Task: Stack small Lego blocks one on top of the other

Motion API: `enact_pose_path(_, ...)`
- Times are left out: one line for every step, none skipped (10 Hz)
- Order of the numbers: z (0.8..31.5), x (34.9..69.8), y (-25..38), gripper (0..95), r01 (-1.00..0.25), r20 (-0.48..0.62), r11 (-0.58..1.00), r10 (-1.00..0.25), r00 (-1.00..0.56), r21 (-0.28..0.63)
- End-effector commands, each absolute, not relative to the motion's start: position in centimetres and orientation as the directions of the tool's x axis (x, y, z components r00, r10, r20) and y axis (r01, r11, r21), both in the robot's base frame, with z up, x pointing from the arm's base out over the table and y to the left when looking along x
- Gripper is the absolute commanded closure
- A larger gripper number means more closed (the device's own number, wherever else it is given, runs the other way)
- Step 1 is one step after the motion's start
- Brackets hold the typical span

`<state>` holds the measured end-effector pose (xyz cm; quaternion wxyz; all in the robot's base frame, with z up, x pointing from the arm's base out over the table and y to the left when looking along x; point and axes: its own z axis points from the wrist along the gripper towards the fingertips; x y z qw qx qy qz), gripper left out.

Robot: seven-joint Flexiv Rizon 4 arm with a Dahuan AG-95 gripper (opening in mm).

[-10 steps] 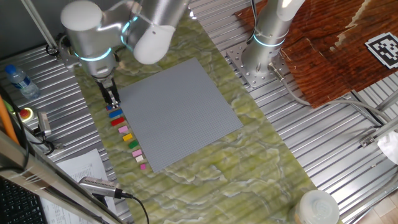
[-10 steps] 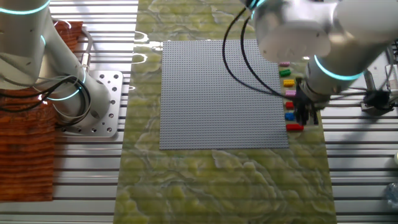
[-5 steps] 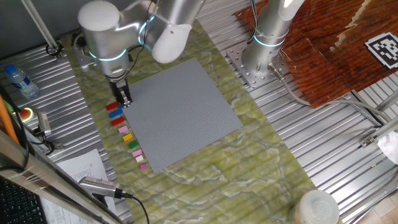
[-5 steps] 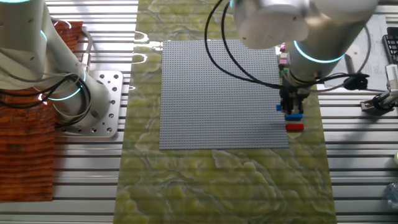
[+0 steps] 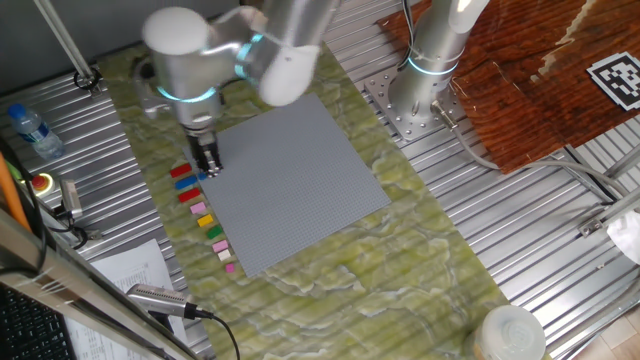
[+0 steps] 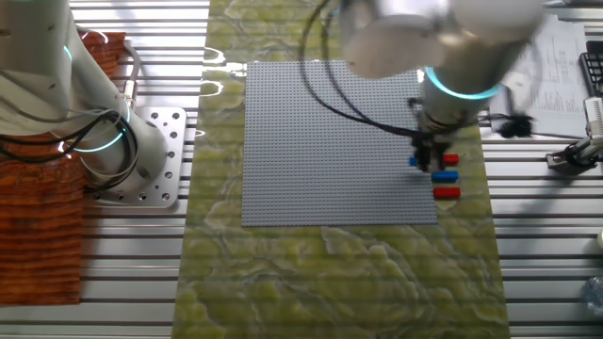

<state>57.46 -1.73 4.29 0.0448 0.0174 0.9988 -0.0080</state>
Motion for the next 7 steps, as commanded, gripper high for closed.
enact_pose_path(3.7,57.0,-1.6,95.0,0.030,-0.094,1.000,0.029,-0.995,-0.004)
enact_pose_path(3.2,56.5,-1.6,95.0,0.025,-0.098,1.000,0.025,-0.995,-0.004)
enact_pose_path(2.8,56.0,-1.5,95.0,0.020,-0.102,1.000,0.020,-0.995,-0.001)
enact_pose_path(2.4,55.6,-1.2,95.0,0.018,-0.105,1.000,0.018,-0.994,-0.003)
enact_pose_path(2.3,55.5,-1.0,95.0,0.015,-0.105,1.000,0.015,-0.994,-0.006)
enact_pose_path(2.2,55.5,-0.9,95.0,0.019,-0.101,1.000,0.018,-0.995,-0.007)
enact_pose_path(2.2,55.5,-0.8,95.0,0.018,-0.102,1.000,0.017,-0.995,-0.008)
